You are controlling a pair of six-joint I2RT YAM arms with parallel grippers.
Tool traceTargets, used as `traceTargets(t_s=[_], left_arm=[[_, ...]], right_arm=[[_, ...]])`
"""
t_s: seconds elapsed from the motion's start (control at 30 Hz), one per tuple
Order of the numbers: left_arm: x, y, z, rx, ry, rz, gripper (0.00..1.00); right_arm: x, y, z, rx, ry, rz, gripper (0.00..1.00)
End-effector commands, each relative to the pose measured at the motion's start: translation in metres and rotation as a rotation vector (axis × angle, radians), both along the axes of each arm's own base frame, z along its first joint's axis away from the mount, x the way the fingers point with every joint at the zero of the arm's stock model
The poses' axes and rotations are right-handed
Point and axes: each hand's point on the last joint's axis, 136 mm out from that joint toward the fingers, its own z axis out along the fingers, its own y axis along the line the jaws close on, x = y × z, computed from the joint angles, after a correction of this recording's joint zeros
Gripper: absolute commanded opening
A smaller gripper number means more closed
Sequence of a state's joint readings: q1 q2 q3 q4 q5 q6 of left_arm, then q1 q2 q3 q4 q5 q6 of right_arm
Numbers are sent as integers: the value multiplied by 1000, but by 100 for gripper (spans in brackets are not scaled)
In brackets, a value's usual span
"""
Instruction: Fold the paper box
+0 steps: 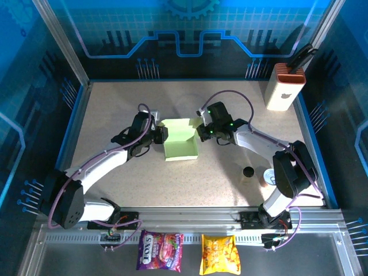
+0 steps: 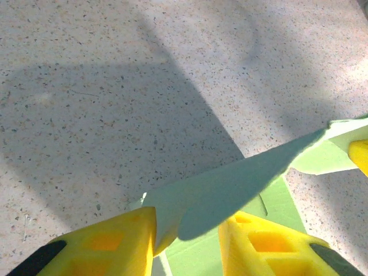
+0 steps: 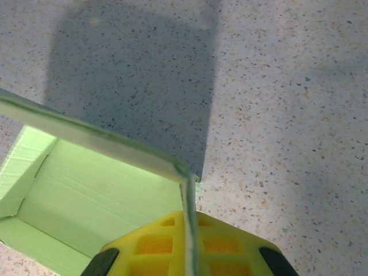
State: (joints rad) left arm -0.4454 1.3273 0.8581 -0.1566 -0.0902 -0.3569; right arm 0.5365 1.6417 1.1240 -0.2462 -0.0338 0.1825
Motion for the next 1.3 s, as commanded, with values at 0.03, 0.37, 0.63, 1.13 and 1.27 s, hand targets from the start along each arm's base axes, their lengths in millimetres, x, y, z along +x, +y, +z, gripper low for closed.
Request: traceTargets(t_s=[0.03, 0.37, 0.63, 1.13, 1.27], left_arm=[[3, -2, -1, 33, 13, -13, 30], [10, -12, -4, 13, 14, -42, 16], [21, -21, -3, -10, 9, -53, 5], [47, -37, -14, -34, -29, -70, 6], [52, -40, -16, -35, -51, -82, 6]], right_arm=[[-1, -9, 10, -36, -12, -39, 0], [-3, -5, 13, -43, -16, -49, 0], [-2, -4, 15, -35, -26, -143, 0], [20, -20, 16, 45, -117, -536, 0], [26, -24, 16, 65, -163, -614, 0]])
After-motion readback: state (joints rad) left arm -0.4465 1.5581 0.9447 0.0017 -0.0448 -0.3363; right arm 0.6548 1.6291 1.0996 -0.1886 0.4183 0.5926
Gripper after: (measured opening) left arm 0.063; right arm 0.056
